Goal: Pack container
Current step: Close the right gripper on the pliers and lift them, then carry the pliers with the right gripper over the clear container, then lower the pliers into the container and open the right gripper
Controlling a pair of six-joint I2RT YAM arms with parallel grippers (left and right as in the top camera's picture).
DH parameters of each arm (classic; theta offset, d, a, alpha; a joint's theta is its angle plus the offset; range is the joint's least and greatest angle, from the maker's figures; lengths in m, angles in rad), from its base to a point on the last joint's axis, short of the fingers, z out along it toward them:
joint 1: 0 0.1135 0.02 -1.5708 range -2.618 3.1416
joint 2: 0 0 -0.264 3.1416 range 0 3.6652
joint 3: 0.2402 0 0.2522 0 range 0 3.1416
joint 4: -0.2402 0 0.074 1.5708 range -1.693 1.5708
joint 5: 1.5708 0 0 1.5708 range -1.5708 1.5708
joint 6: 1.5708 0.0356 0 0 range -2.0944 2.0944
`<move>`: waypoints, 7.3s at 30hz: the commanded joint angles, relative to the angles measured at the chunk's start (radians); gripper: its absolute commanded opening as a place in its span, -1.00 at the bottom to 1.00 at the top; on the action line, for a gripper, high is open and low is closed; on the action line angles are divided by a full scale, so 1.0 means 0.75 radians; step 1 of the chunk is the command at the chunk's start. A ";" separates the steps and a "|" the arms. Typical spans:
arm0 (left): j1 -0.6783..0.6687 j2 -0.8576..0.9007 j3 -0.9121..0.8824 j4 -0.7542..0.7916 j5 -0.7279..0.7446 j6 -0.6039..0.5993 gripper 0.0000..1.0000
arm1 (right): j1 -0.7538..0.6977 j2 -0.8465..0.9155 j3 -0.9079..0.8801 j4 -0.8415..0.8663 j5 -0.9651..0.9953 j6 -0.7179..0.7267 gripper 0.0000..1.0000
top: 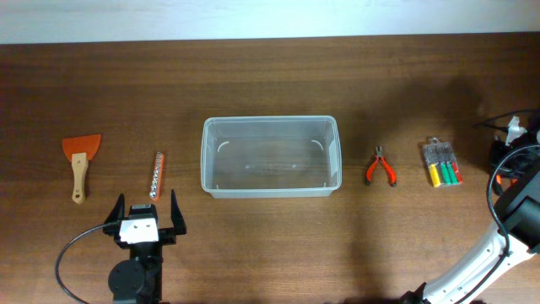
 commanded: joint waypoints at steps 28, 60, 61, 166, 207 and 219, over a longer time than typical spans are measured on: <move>-0.004 -0.009 -0.005 -0.001 -0.005 -0.017 0.98 | 0.017 0.051 0.116 -0.078 0.007 0.014 -0.92; -0.004 -0.009 -0.005 -0.001 -0.005 -0.017 0.98 | 0.286 0.036 0.829 -0.496 -0.095 0.013 -0.92; -0.004 -0.009 -0.005 -0.001 -0.005 -0.017 0.99 | 0.314 0.036 0.867 -0.515 -0.095 0.013 -0.92; -0.004 -0.009 -0.005 -0.001 -0.005 -0.017 0.99 | 1.652 0.026 0.294 -0.372 -0.402 -0.432 -0.93; -0.004 -0.009 -0.005 -0.001 -0.005 -0.017 0.99 | 1.652 0.121 0.462 -0.563 -0.409 -0.412 -0.26; -0.004 -0.009 -0.005 -0.001 -0.005 -0.017 0.99 | 1.611 0.047 0.973 -0.861 -0.250 -0.389 0.97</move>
